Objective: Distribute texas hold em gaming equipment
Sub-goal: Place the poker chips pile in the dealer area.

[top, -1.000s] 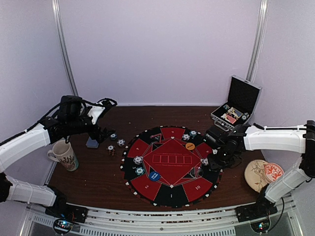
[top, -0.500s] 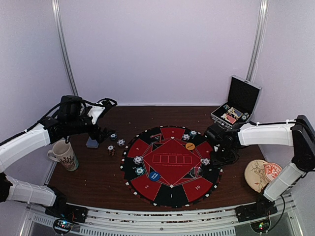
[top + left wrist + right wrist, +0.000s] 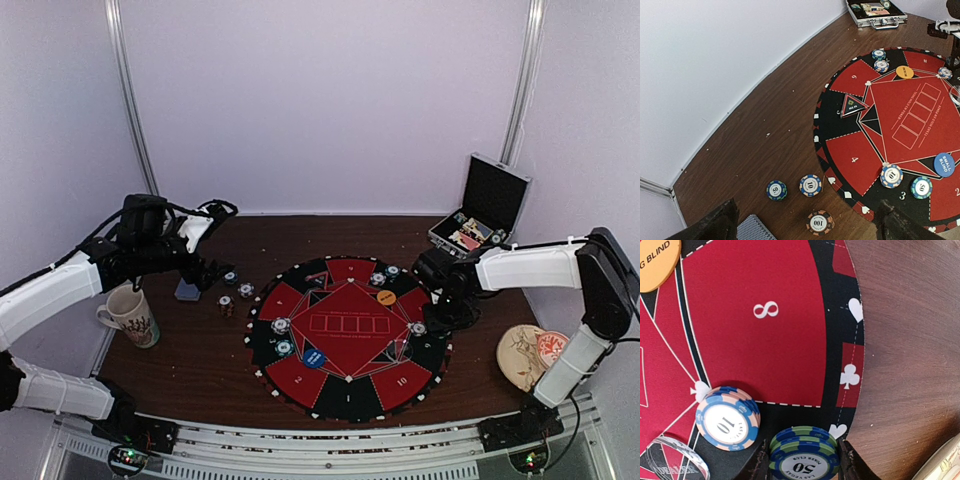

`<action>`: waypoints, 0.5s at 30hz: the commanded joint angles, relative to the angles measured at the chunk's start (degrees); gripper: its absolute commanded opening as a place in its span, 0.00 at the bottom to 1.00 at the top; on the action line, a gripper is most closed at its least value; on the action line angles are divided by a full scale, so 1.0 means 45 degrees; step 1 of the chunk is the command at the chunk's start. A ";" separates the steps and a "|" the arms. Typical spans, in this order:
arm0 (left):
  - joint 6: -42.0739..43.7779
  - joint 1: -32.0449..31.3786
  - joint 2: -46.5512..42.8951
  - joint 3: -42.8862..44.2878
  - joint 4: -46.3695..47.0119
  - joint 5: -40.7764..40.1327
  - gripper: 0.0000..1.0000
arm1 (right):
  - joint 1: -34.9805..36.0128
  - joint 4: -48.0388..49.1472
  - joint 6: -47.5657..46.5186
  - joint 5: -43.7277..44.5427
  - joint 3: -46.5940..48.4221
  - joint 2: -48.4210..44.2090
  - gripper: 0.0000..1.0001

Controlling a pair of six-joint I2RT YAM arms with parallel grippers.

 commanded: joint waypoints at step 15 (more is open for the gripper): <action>-0.0084 0.0080 -0.0126 -0.0104 0.0508 -0.0029 0.98 | -0.0288 0.0280 -0.0358 -0.0071 0.0183 0.0115 0.41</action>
